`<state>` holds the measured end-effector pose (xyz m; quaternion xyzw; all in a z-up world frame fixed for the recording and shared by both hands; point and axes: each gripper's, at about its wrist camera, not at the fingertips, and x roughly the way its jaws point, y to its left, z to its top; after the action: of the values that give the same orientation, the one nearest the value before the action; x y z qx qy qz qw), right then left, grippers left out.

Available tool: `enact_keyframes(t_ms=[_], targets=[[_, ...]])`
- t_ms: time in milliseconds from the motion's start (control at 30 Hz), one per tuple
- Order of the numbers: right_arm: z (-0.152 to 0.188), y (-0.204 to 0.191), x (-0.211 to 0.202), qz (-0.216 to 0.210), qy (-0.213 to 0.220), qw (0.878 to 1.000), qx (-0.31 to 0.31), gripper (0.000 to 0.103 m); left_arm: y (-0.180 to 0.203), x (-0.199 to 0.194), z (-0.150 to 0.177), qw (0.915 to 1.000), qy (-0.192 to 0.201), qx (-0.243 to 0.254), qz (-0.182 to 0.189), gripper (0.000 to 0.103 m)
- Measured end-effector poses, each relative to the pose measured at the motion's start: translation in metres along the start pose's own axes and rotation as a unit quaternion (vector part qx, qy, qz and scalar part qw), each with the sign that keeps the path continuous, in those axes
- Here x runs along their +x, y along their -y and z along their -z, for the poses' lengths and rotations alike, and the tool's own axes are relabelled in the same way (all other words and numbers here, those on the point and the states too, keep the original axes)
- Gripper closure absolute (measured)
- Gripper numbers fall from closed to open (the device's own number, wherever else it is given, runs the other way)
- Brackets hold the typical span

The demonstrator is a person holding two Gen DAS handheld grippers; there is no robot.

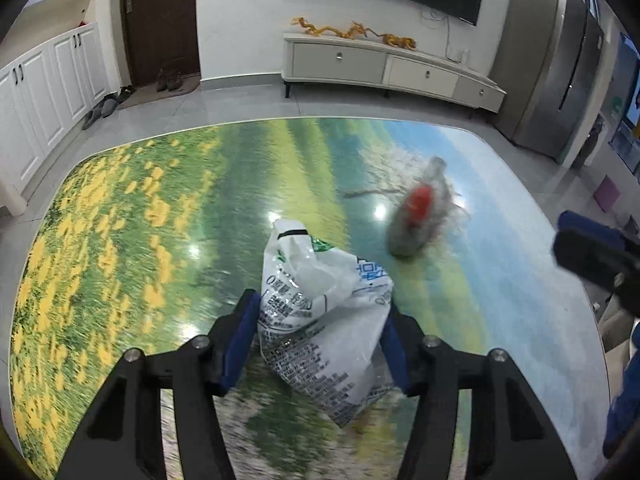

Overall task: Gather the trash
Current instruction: 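Grasp the white plastic bag with the left gripper while the right gripper grasps the clear bag, then carry both bags over the white bin and open both grippers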

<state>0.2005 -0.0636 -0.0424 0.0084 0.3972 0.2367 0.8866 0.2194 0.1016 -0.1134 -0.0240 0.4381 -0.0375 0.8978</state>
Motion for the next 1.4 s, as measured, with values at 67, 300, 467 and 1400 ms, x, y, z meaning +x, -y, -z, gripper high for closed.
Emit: enact_keyframes(t_ms=[67,300,467,1400], targets=[[-0.002,-0.01,0.013,-0.011,-0.004,1.0,-0.011,0.045,-0.01,0.0,-0.001,1.0,0.004,-0.007,0.001,0.056],[-0.009,-0.043,0.049,-0.037,-0.005,0.998,-0.055,0.045,-0.036,-0.001,-0.001,0.9985,0.019,-0.048,0.016,0.063],[-0.014,-0.058,0.07,-0.032,-0.013,0.996,-0.078,0.053,-0.034,-0.002,-0.001,0.9985,0.023,-0.044,0.022,0.064],[0.012,-0.044,-0.094,-0.037,0.084,0.996,-0.013,0.094,-0.017,-0.127,0.021,0.9917,0.105,-0.067,0.032,0.069]])
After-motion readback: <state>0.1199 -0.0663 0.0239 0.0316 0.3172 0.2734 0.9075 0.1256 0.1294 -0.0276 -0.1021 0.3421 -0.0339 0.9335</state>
